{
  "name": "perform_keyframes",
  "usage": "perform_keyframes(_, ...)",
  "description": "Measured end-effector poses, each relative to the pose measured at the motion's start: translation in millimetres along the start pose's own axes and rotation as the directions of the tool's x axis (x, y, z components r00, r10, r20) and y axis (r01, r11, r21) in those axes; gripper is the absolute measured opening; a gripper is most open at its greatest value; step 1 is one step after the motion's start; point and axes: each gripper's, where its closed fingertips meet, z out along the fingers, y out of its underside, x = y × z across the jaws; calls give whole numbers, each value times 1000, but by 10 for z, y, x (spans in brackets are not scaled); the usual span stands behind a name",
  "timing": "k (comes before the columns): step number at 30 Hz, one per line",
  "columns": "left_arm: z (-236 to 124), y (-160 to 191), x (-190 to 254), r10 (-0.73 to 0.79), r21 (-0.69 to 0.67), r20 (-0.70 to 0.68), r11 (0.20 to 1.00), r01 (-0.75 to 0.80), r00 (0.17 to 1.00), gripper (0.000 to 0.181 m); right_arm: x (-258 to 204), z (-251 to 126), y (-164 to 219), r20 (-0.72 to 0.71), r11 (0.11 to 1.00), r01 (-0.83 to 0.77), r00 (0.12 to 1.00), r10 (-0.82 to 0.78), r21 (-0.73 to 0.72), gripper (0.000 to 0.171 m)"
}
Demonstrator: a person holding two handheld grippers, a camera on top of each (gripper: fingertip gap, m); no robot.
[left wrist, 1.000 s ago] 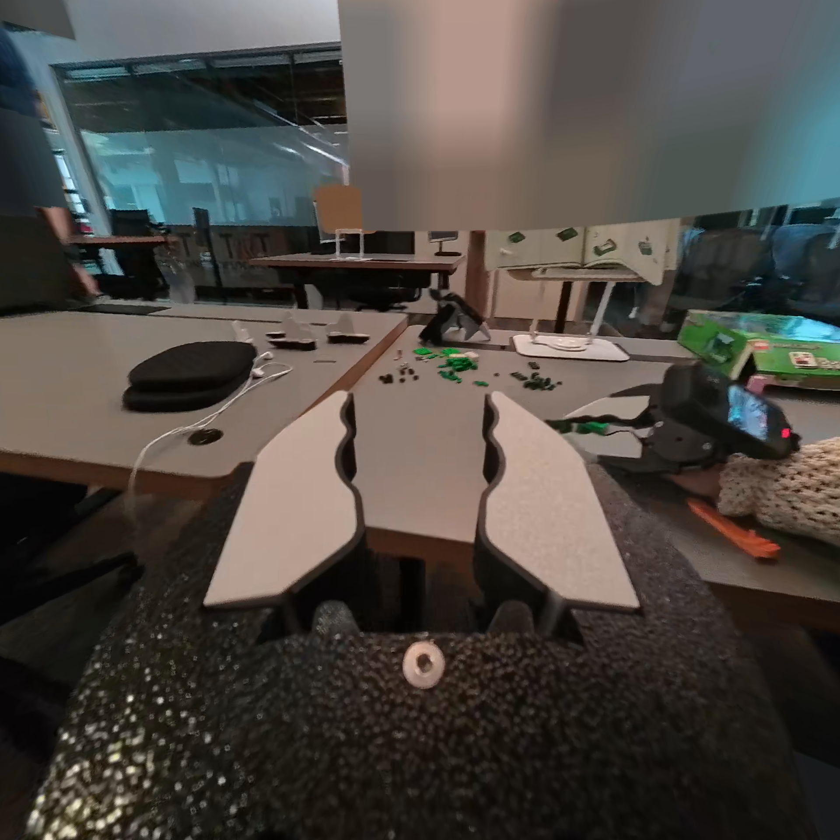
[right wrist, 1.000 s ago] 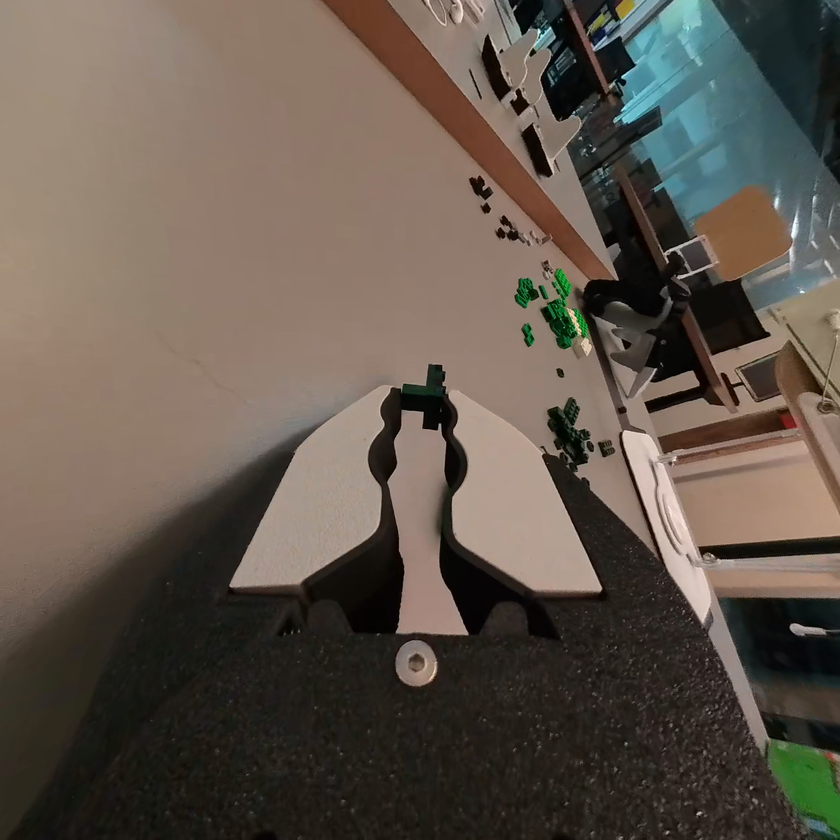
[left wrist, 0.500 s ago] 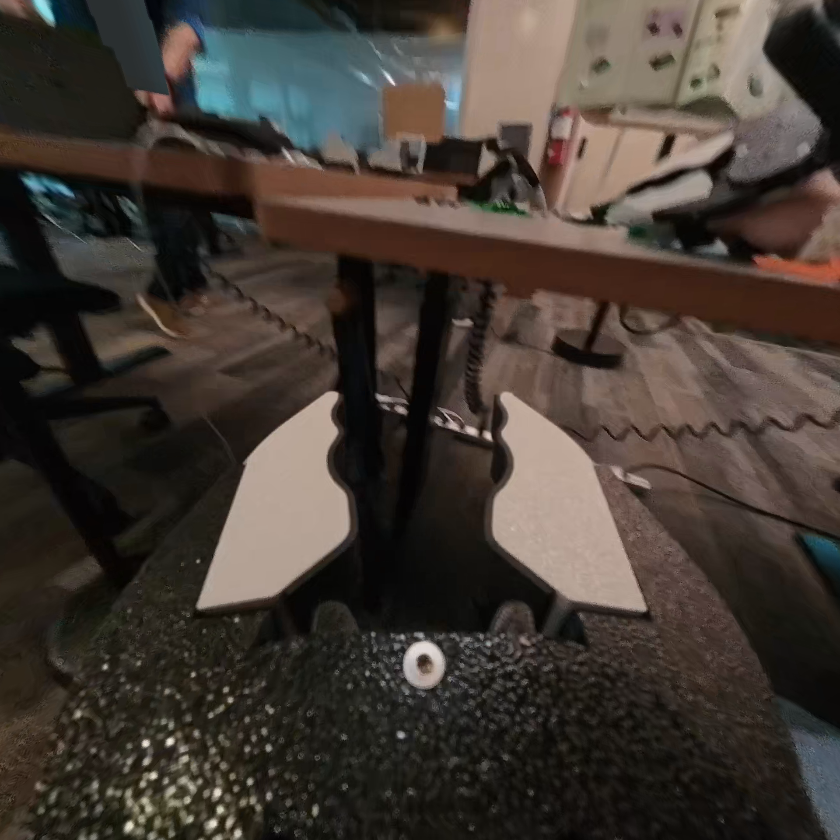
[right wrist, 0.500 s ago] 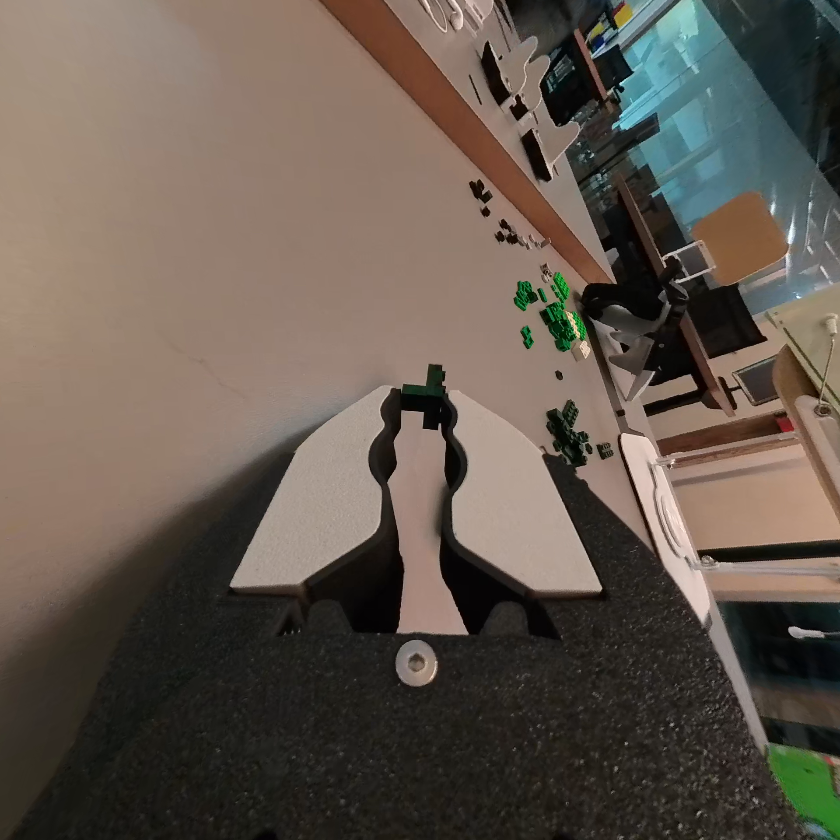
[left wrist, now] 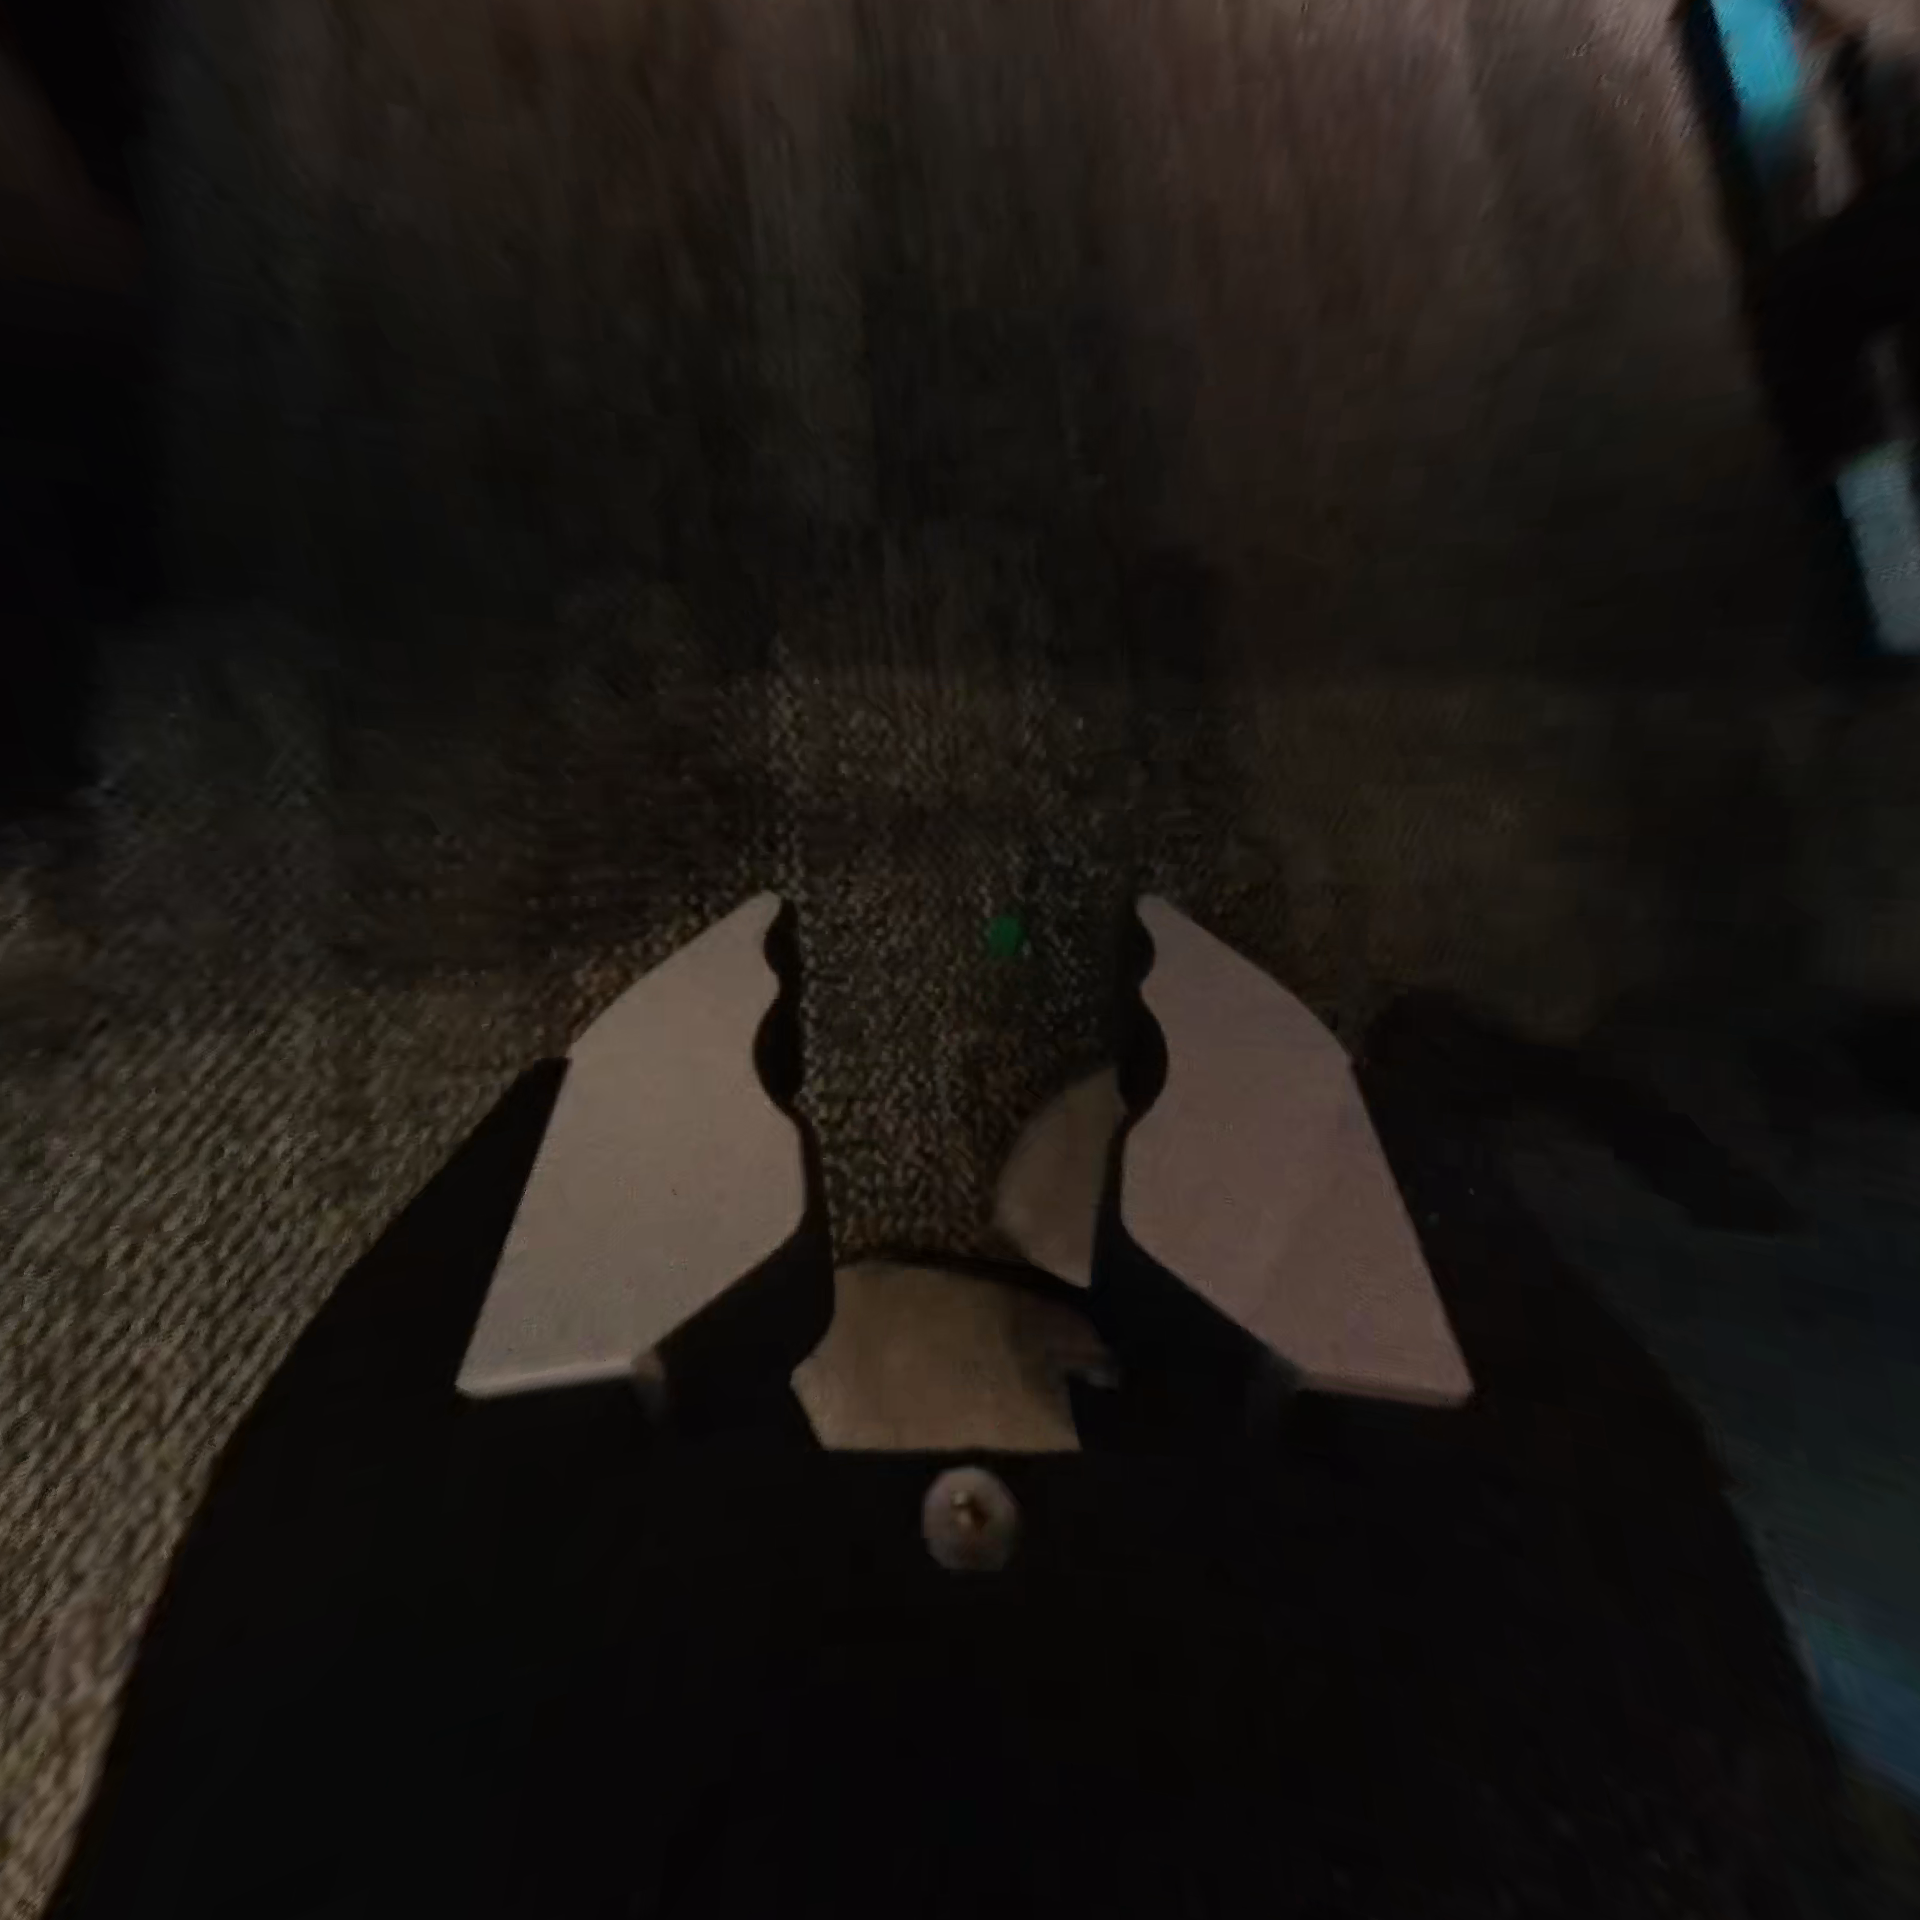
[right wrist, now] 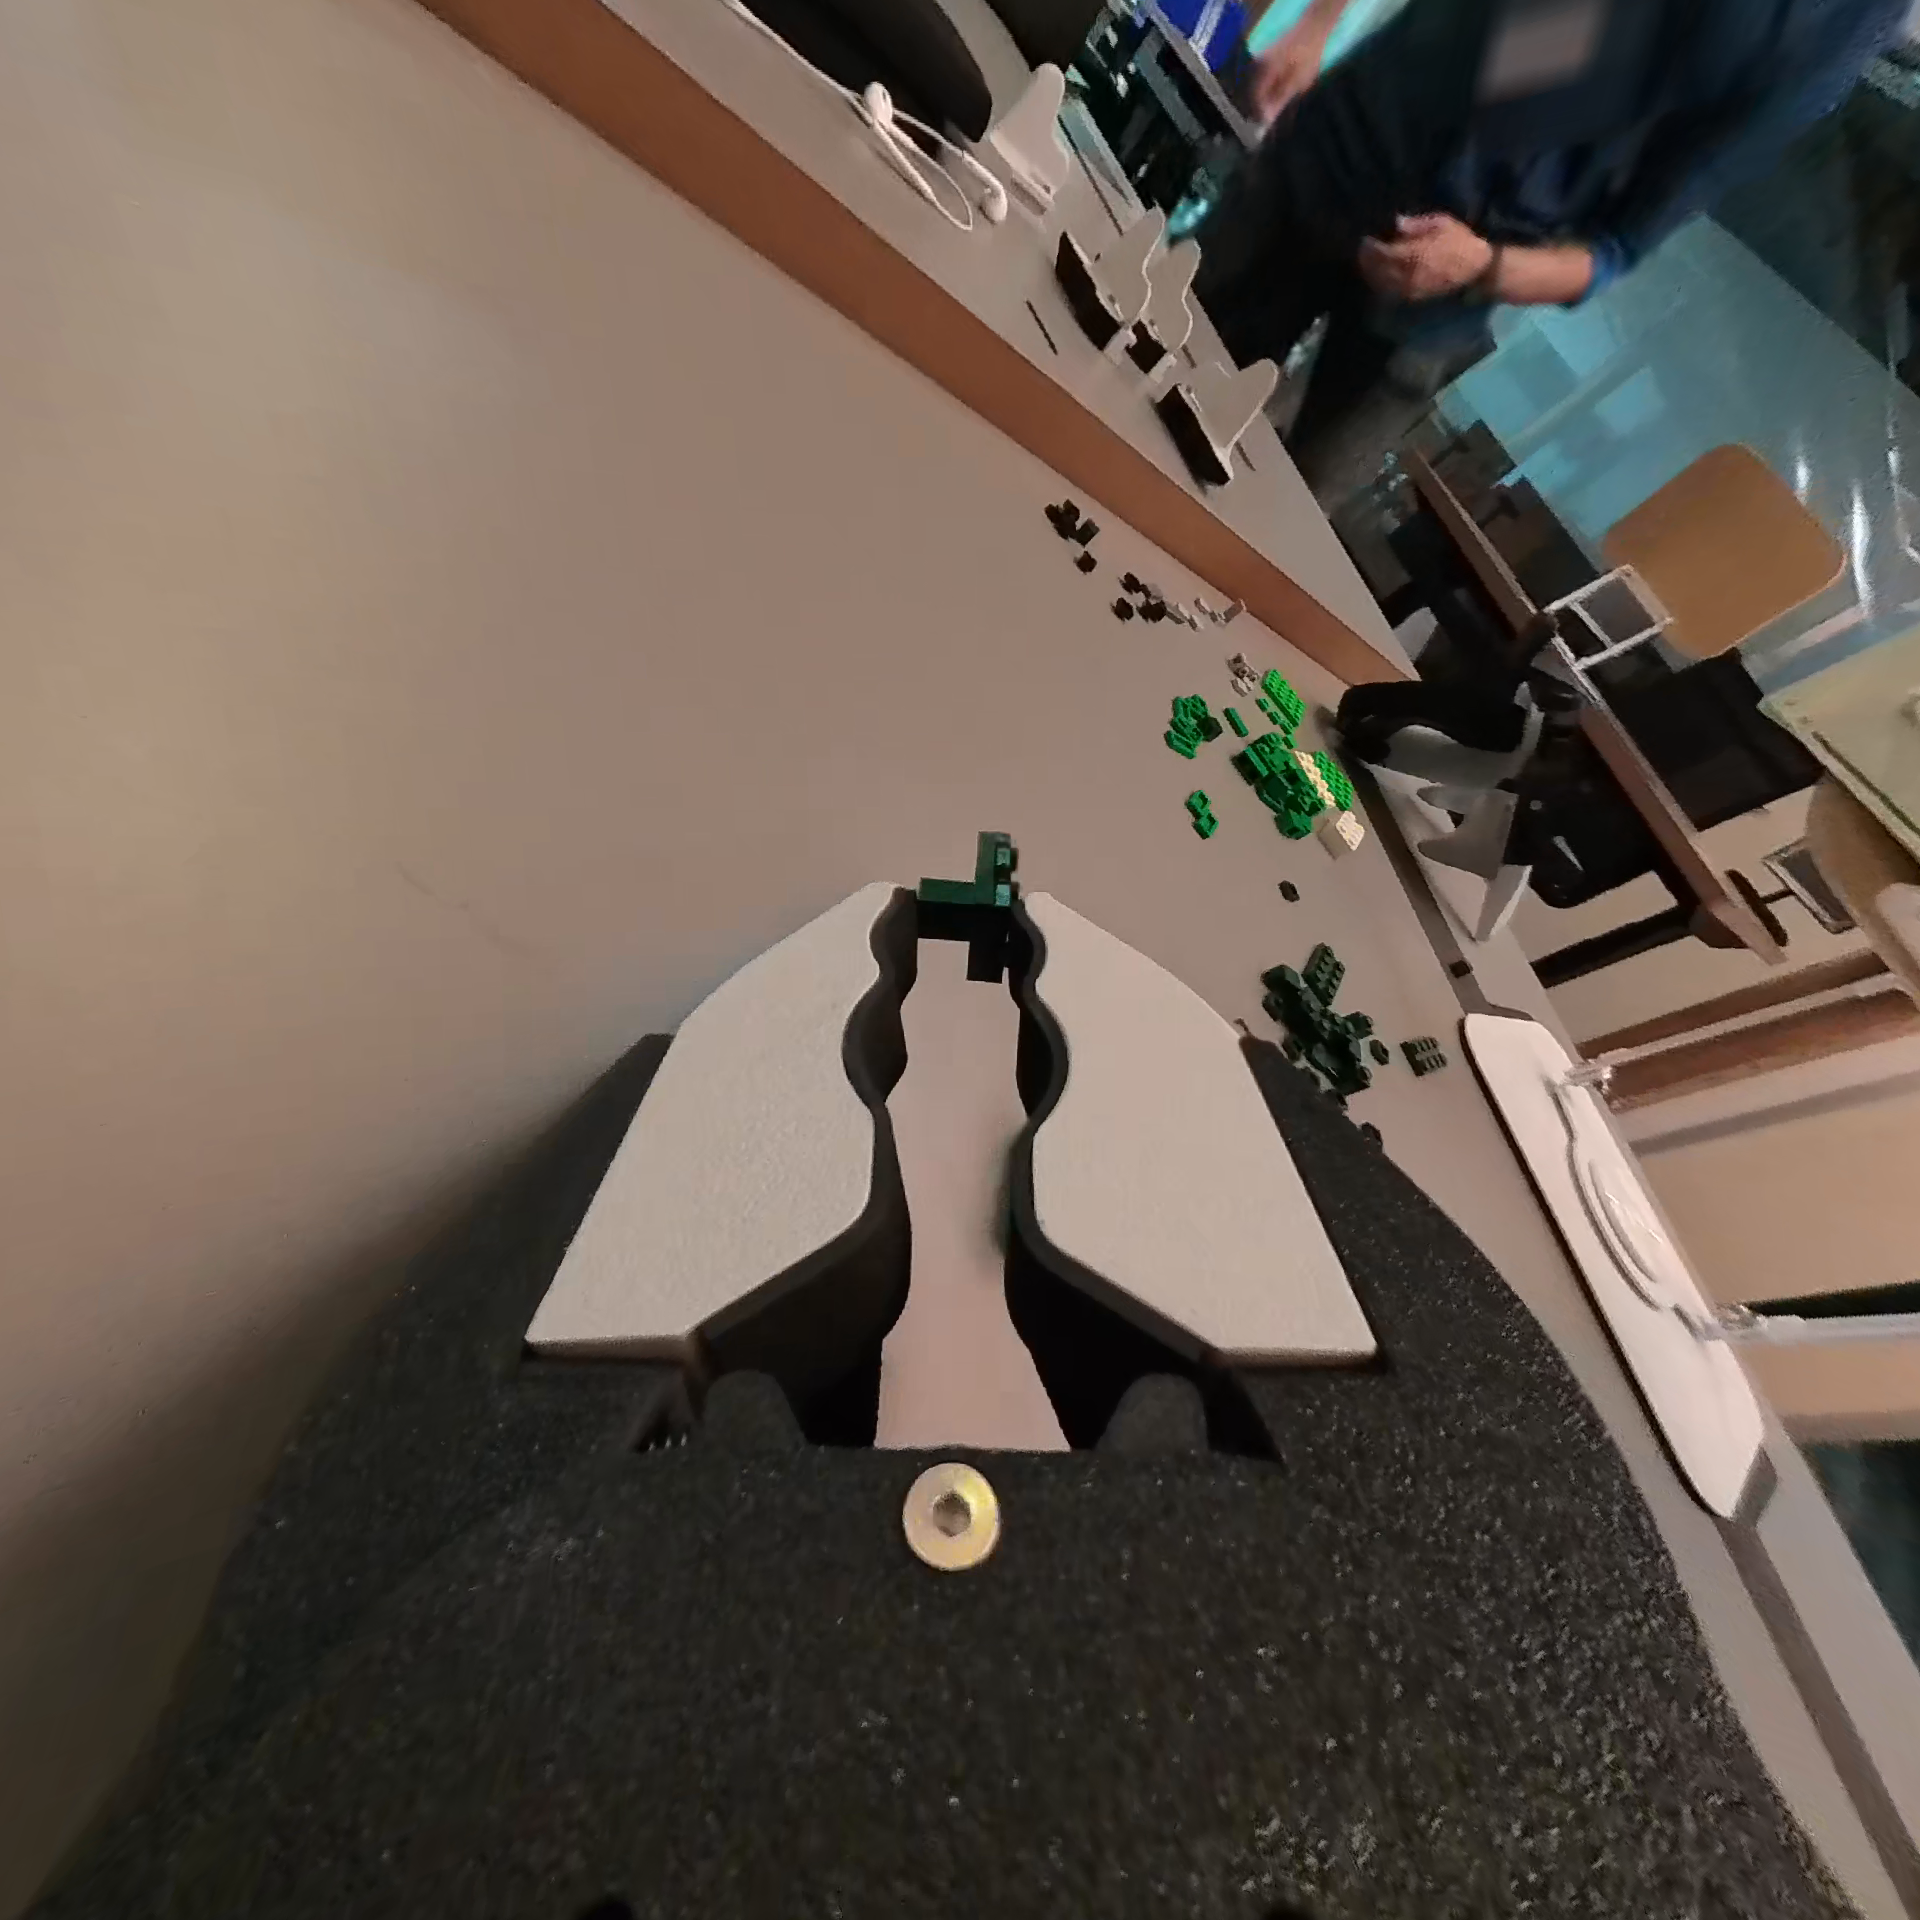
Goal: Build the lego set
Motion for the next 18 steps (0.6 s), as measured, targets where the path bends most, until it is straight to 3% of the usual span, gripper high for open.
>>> perform_keyframes(5,1053,525,116,154,-107,-29,982,-157,988,48,-5,27,-38,11,1000,-14,1000,14,15,16)
perform_keyframes(8,1504,869,218,177,-166,-56,969,-184,983,48,4,38,-52,12,999,-32,999,31,19,16)
perform_keyframes(12,1773,1008,199,98,-77,1,992,-98,995,47,13,42,-73,2,999,-41,999,41,26,16)
perform_keyframes(18,1857,1234,211,41,-47,-10,998,-42,999,43,-23,44,-121,9,998,-41,999,41,42,16)
